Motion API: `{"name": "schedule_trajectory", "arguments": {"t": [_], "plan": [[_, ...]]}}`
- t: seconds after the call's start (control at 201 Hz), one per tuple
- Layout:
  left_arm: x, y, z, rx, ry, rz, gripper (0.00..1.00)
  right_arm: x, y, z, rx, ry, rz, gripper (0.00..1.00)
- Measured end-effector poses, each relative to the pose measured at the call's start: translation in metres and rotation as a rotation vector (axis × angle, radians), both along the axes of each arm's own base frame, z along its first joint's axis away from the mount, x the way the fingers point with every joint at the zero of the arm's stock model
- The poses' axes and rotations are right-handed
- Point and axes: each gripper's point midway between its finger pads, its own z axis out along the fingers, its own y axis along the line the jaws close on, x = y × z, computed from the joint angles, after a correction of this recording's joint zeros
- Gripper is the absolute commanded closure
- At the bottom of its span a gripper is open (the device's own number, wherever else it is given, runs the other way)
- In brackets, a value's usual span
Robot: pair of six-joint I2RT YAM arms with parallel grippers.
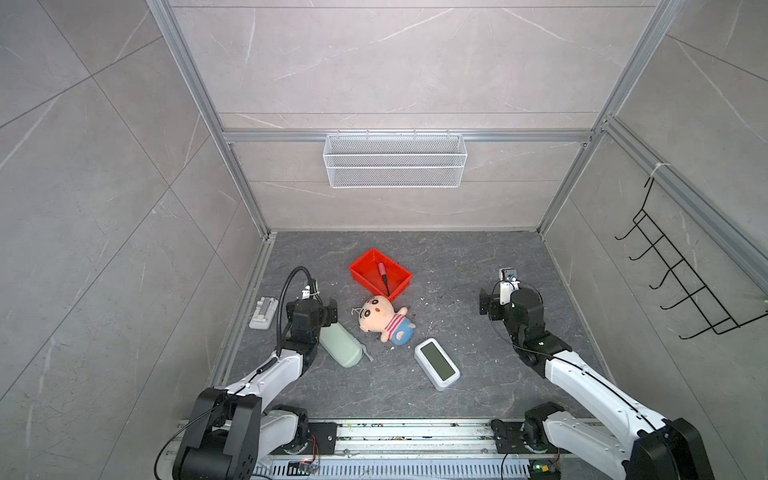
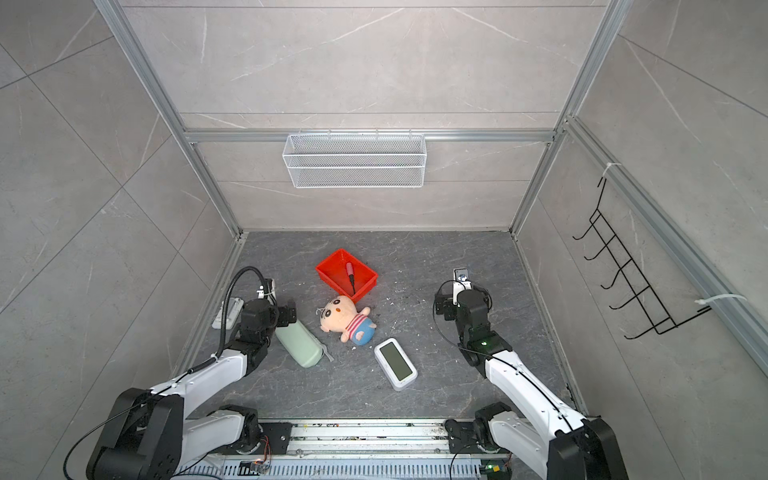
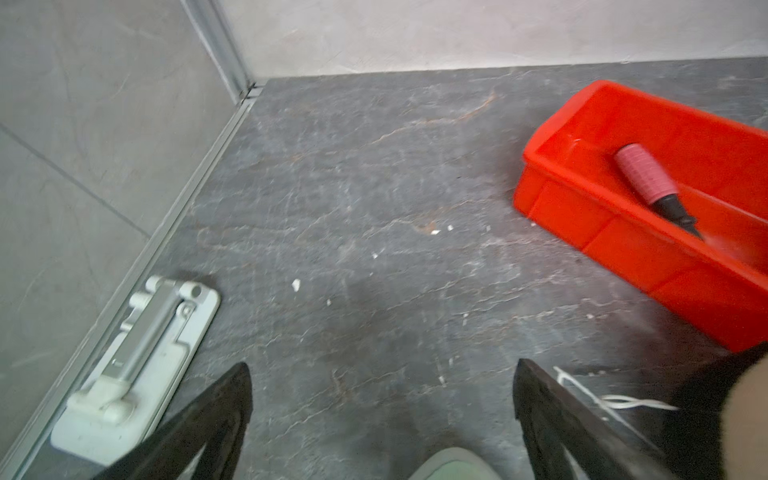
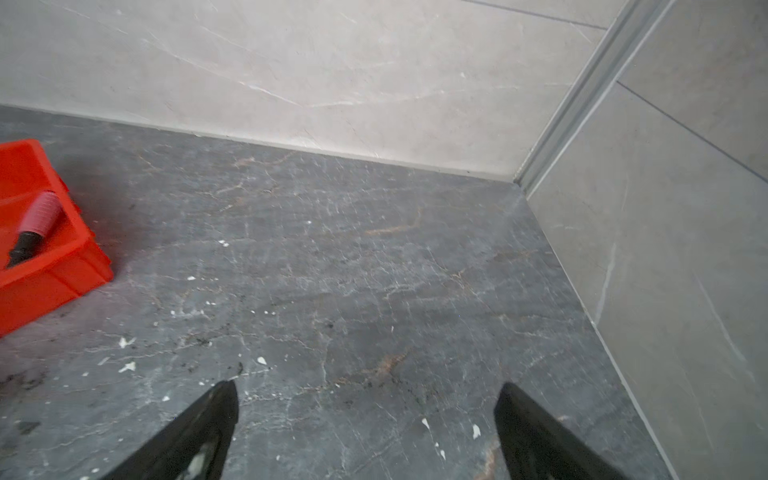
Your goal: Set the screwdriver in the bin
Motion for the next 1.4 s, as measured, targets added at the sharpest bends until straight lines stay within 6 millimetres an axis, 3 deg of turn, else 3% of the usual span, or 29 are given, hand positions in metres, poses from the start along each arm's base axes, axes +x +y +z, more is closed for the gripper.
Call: {"name": "schedule_trajectory", "arguments": {"t": [0.249, 0.364, 0.528, 0.677, 1.404], "plan": [[0.010, 0.037, -0.014, -0.011, -0.033, 0.085, 0.01, 0.015, -0.018, -0.048, 0.002, 0.021, -0.071, 0.01], [0.016, 0.047, -0.030, -0.024, -0.018, 0.103, 0.01, 0.021, -0.021, -0.066, 0.012, 0.019, -0.072, 0.01], [0.021, 0.050, -0.050, -0.044, 0.008, 0.095, 0.01, 0.031, -0.019, -0.079, 0.044, 0.007, -0.033, 0.01], [0.024, 0.048, -0.046, -0.058, -0.007, 0.076, 0.00, 0.038, -0.022, -0.091, 0.082, 0.013, 0.001, 0.01], [0.026, 0.045, -0.044, -0.069, -0.013, 0.058, 0.00, 0.040, -0.019, -0.090, 0.122, 0.010, 0.052, 0.01]]}}
